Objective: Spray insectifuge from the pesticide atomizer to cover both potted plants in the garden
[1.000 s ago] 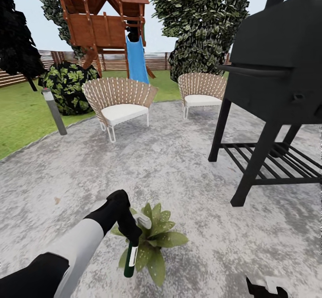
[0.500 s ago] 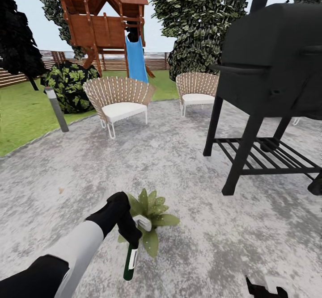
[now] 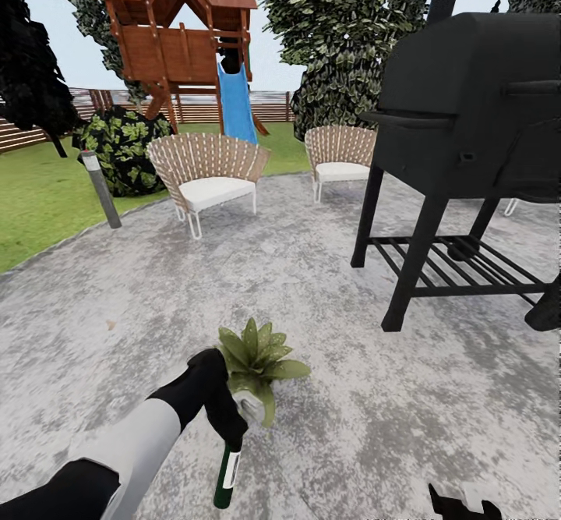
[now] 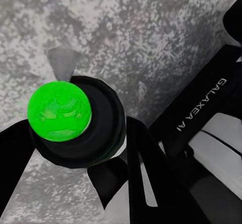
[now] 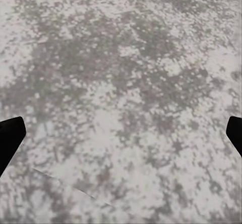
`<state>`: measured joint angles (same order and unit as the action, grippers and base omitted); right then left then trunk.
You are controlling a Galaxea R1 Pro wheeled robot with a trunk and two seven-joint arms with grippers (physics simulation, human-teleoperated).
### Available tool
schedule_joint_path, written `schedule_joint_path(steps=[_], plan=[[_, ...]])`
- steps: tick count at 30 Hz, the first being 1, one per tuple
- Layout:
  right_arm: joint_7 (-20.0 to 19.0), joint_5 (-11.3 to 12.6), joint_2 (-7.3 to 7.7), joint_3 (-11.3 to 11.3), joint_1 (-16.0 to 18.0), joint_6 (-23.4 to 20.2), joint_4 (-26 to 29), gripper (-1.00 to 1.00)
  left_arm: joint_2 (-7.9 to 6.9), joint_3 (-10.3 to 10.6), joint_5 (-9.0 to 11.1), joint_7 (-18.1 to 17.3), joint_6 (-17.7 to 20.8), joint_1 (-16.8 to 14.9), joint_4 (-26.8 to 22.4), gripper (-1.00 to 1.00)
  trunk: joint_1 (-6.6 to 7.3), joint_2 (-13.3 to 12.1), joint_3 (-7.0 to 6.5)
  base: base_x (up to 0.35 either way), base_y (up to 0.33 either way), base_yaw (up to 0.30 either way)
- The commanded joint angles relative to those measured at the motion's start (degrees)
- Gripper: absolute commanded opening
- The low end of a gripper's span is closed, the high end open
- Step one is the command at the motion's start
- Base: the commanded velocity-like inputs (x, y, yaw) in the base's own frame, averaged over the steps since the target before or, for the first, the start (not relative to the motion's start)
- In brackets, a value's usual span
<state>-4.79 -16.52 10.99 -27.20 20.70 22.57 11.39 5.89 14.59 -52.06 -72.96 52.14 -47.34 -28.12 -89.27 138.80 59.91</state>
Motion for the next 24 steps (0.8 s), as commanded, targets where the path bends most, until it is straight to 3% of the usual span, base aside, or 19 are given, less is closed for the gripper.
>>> schedule_joint_path(steps=[1, 6, 9, 12, 18, 21, 24], plan=[[-0.4, -0.3, -0.01, -0.5, 0.0, 0.2, 0.0, 1.00, 0.09, 0.1, -0.6, -0.5, 0.1, 0.5, -0.1, -1.00, 0.01, 0.0, 0.05, -0.003, 0.000, -0.142], [-0.4, -0.3, -0.01, -0.5, 0.0, 0.2, 0.0, 1.00, 0.04, 0.1, -0.4, 0.9, -0.5, 2.6, -0.1, -1.00, 0.01, 0.0, 0.05, -0.001, 0.000, -0.190], [-0.4, -0.3, -0.01, -0.5, 0.0, 0.2, 0.0, 1.00, 0.18, 0.1, 0.0, 5.4, -0.6, 4.6, -0.3, -1.00, 0.01, 0.0, 0.05, 0.000, 0.000, -0.054], [-0.4, -0.3, -0.01, -0.5, 0.0, 0.2, 0.0, 1.00, 0.23, -0.3, 0.9, 7.4, -0.6, 5.0, -0.7, -1.00, 0.01, 0.0, 0.05, 0.000, 0.000, -0.011], [-0.4, -0.3, -0.01, -0.6, 0.0, 0.2, 0.0, 1.00, 0.20, -1.4, 6.8, 8.0, -0.6, 5.1, -4.0, -1.00, 0.01, 0.0, 0.05, 0.000, 0.000, -0.001], [-0.4, -0.3, -0.01, -0.6, 0.0, 0.2, 0.0, 1.00, 0.09, -2.8, 7.8, 8.1, -0.6, 5.2, -4.2, -1.00, 0.01, 0.0, 0.05, 0.000, 0.000, 0.000], [-0.4, -0.3, -0.01, -0.5, 0.0, 0.2, 0.0, 1.00, -0.32, -4.2, 8.0, 9.2, -0.7, 7.7, -4.2, -1.00, 0.01, 0.0, 0.05, 0.000, 0.000, 0.000]])
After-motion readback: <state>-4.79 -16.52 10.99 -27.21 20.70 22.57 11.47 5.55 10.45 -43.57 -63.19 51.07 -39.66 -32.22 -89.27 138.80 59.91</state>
